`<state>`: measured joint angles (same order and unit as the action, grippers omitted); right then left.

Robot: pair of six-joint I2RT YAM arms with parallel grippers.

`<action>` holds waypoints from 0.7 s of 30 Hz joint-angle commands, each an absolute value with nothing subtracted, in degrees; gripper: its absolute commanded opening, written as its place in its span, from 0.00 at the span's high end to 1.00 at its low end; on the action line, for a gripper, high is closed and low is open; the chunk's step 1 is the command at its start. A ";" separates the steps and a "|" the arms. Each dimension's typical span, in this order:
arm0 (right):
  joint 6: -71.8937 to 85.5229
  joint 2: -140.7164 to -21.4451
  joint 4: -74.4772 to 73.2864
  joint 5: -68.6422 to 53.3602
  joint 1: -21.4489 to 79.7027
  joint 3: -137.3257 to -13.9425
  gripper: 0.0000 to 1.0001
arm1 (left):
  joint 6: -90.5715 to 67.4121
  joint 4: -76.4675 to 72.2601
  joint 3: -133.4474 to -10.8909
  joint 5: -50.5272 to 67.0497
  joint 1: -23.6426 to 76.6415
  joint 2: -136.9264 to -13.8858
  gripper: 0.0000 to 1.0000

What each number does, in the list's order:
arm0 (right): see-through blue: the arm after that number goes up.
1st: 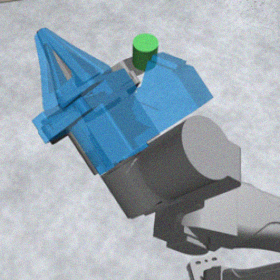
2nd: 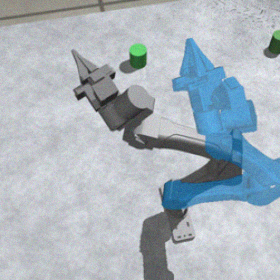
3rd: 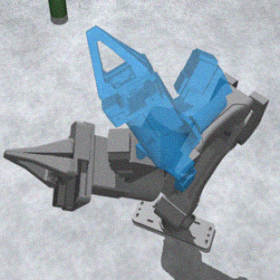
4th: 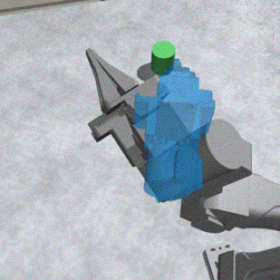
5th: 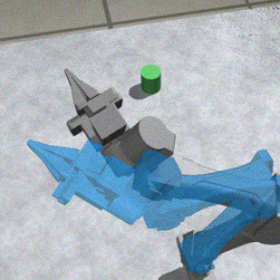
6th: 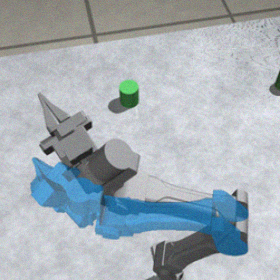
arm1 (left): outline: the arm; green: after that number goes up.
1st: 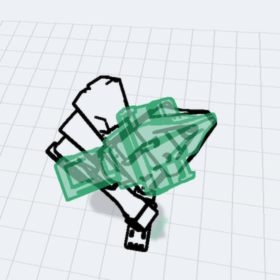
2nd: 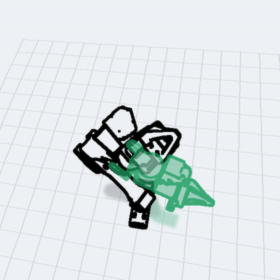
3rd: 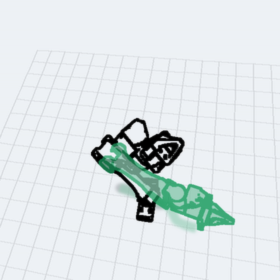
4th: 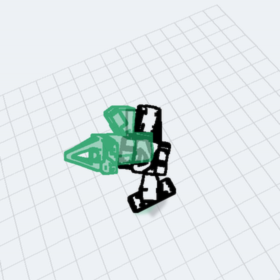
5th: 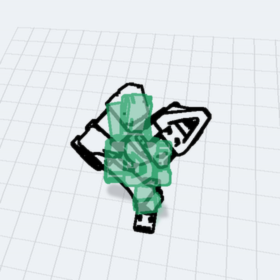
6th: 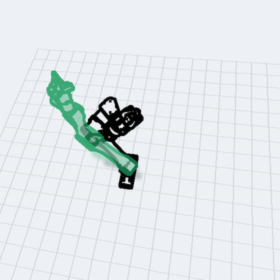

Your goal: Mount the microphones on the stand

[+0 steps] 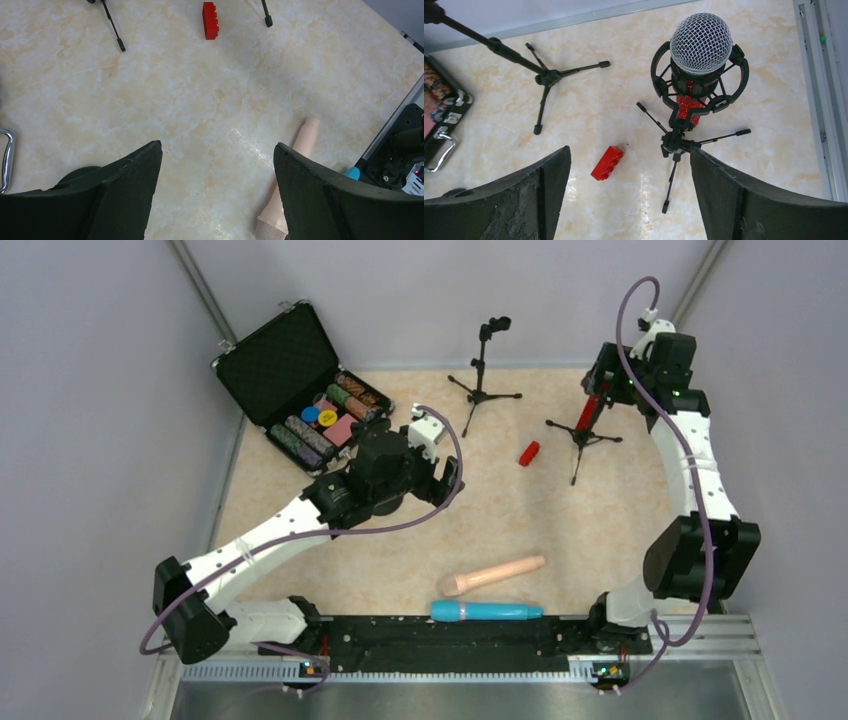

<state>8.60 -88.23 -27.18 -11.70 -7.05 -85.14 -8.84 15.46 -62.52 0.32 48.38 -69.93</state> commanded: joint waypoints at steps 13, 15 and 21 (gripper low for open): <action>12.52 -80.55 -32.58 -22.07 -7.38 -87.19 0.12 | -12.26 14.83 -68.88 10.38 48.43 -76.91 0.14; 12.96 -80.09 -32.57 -25.66 -7.38 -87.19 0.11 | -13.25 13.51 -69.53 11.69 48.38 -77.82 0.13; 16.44 -79.29 -31.24 -34.78 -7.38 -87.45 0.08 | -15.60 10.57 -72.29 15.70 47.57 -79.67 0.13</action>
<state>13.61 -82.48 -32.80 -26.44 -7.05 -85.17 -13.19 15.99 -68.42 11.49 48.27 -79.09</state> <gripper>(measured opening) 0.909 0.867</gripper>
